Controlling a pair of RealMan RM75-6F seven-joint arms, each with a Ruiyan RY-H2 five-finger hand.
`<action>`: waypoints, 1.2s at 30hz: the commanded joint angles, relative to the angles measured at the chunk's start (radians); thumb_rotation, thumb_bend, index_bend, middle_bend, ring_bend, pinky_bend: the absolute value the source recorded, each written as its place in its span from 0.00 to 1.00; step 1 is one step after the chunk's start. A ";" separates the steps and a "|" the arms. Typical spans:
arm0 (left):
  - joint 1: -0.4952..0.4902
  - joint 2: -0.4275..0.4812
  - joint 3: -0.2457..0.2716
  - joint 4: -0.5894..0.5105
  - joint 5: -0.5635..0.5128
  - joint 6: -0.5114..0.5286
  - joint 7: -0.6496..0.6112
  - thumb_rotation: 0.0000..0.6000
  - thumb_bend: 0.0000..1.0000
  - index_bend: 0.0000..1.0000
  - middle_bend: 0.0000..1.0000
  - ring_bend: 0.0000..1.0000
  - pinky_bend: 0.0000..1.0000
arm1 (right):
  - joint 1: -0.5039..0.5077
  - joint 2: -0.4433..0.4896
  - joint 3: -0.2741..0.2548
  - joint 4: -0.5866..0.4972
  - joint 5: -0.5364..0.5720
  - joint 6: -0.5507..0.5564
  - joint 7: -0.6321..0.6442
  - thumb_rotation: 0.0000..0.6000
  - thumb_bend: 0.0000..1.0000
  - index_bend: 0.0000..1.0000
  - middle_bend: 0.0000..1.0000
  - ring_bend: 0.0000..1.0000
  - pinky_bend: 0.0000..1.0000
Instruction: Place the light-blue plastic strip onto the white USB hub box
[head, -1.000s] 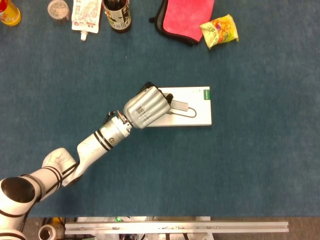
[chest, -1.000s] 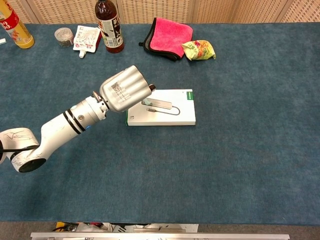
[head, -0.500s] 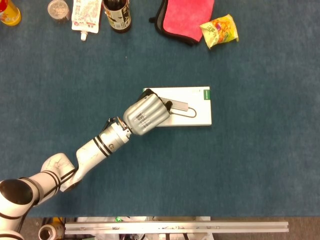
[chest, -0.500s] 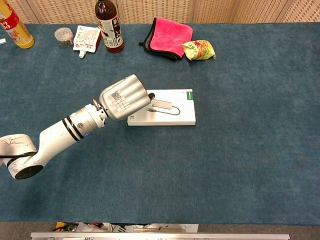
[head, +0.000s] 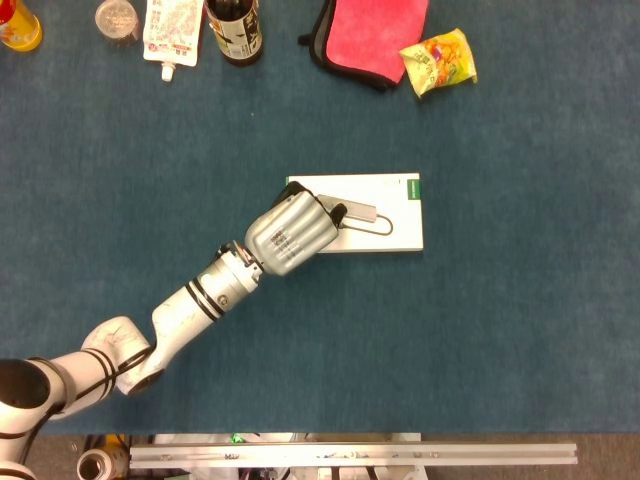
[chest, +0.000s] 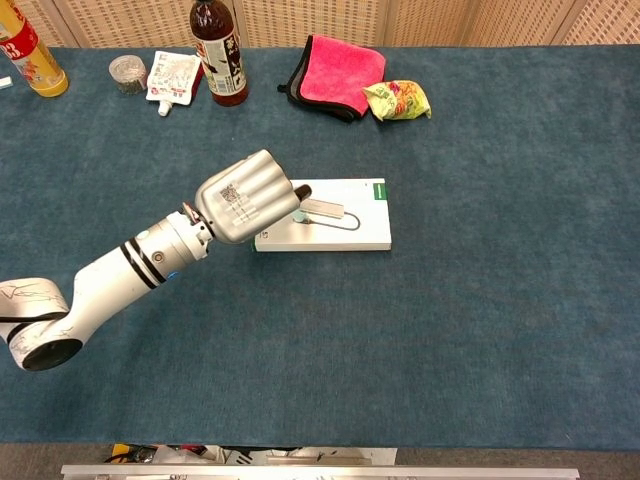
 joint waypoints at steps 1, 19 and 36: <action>0.010 0.021 -0.007 -0.046 -0.019 -0.023 0.047 1.00 0.44 0.41 0.87 0.93 1.00 | -0.001 0.000 0.001 0.001 0.000 0.002 0.001 0.66 0.47 0.34 0.44 0.30 0.26; 0.031 0.059 -0.034 -0.178 -0.041 -0.040 0.181 1.00 0.44 0.34 0.86 0.93 1.00 | -0.009 0.000 0.003 0.006 -0.006 0.015 0.016 0.66 0.47 0.34 0.44 0.31 0.27; 0.030 -0.013 -0.067 -0.091 -0.059 -0.028 0.165 1.00 0.41 0.29 0.86 0.93 1.00 | -0.016 0.004 0.003 0.009 -0.009 0.022 0.028 0.66 0.47 0.34 0.44 0.31 0.27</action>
